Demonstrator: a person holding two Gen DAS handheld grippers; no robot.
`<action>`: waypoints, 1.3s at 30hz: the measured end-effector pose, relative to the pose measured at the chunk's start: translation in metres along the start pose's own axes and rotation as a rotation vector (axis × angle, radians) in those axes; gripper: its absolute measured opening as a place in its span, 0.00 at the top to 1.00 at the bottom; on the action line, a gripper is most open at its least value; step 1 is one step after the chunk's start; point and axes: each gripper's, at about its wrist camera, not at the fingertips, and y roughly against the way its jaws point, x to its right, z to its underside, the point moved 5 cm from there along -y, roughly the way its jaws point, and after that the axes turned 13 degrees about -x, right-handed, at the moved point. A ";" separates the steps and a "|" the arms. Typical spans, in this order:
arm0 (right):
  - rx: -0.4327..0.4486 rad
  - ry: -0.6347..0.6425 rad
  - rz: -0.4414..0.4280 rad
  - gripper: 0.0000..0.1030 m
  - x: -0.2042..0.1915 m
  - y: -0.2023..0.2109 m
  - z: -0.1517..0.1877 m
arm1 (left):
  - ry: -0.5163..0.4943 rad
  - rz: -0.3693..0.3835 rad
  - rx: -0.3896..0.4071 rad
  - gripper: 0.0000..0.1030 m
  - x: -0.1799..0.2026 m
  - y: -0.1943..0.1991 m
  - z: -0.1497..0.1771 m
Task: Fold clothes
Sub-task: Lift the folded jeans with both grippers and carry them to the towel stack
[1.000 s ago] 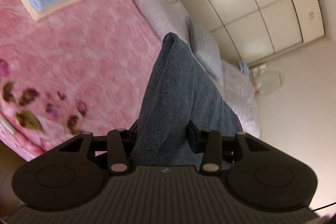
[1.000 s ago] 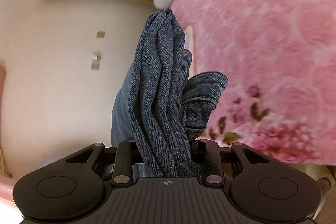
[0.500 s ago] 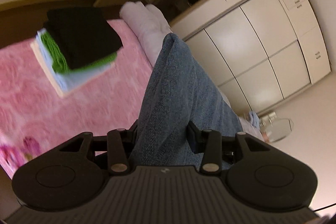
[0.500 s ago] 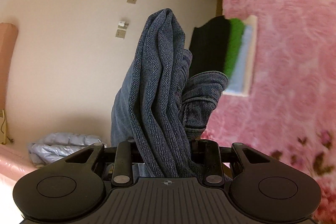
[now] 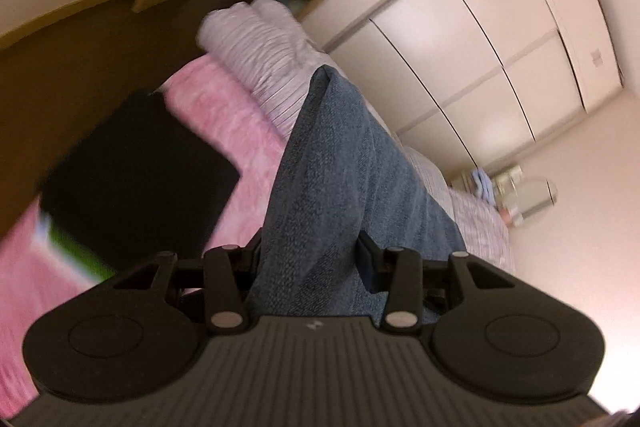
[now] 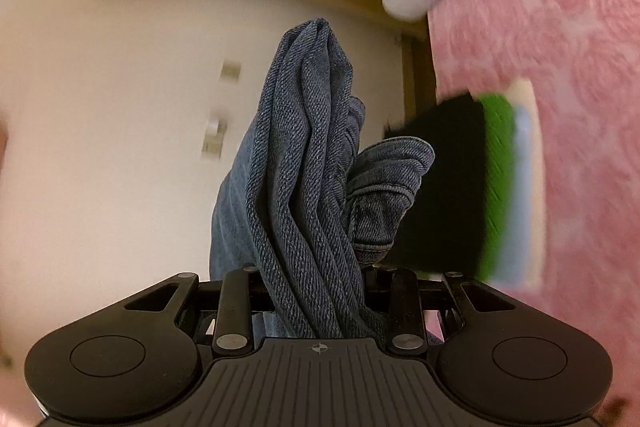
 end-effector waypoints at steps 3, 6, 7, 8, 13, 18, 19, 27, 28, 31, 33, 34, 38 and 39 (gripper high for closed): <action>0.090 -0.002 -0.006 0.69 -0.016 -0.033 -0.029 | -0.072 0.045 -0.039 0.63 -0.017 -0.003 -0.062; 0.141 -0.009 0.008 0.69 -0.019 -0.063 -0.050 | -0.107 0.077 -0.079 0.63 -0.044 -0.013 -0.105; 0.149 -0.022 0.017 0.69 -0.016 -0.073 -0.054 | -0.107 0.087 -0.095 0.63 -0.058 -0.019 -0.115; 0.155 -0.037 0.027 0.69 -0.012 -0.083 -0.058 | -0.101 0.093 -0.113 0.63 -0.072 -0.026 -0.122; 0.144 -0.136 0.094 0.68 0.028 -0.121 -0.057 | -0.044 0.087 -0.210 0.63 -0.139 -0.064 -0.129; 0.112 -0.190 0.144 0.68 0.070 -0.146 -0.060 | -0.003 0.075 -0.252 0.63 -0.181 -0.092 -0.124; 0.108 -0.194 0.151 0.68 0.075 -0.149 -0.062 | 0.000 0.074 -0.257 0.63 -0.185 -0.096 -0.123; 0.096 -0.225 0.274 0.57 0.117 -0.151 -0.067 | 0.001 0.031 -0.305 0.60 -0.213 -0.135 -0.111; 0.103 -0.234 0.276 0.57 0.121 -0.149 -0.067 | -0.003 0.015 -0.306 0.60 -0.216 -0.138 -0.108; 0.118 -0.237 0.283 0.52 0.118 -0.136 -0.065 | 0.022 0.023 -0.257 0.60 -0.223 -0.126 -0.109; 0.132 -0.166 0.368 0.49 0.106 -0.122 -0.066 | 0.024 -0.020 -0.194 0.64 -0.229 -0.104 -0.112; 0.139 -0.127 0.414 0.49 0.099 -0.114 -0.067 | 0.032 -0.060 -0.156 0.64 -0.233 -0.089 -0.112; 0.236 0.062 0.646 0.49 0.065 -0.087 -0.056 | 0.025 -0.119 -0.026 0.68 -0.225 -0.037 -0.109; 0.270 0.122 0.710 0.52 0.054 -0.084 -0.052 | -0.013 -0.125 -0.018 0.69 -0.215 -0.033 -0.106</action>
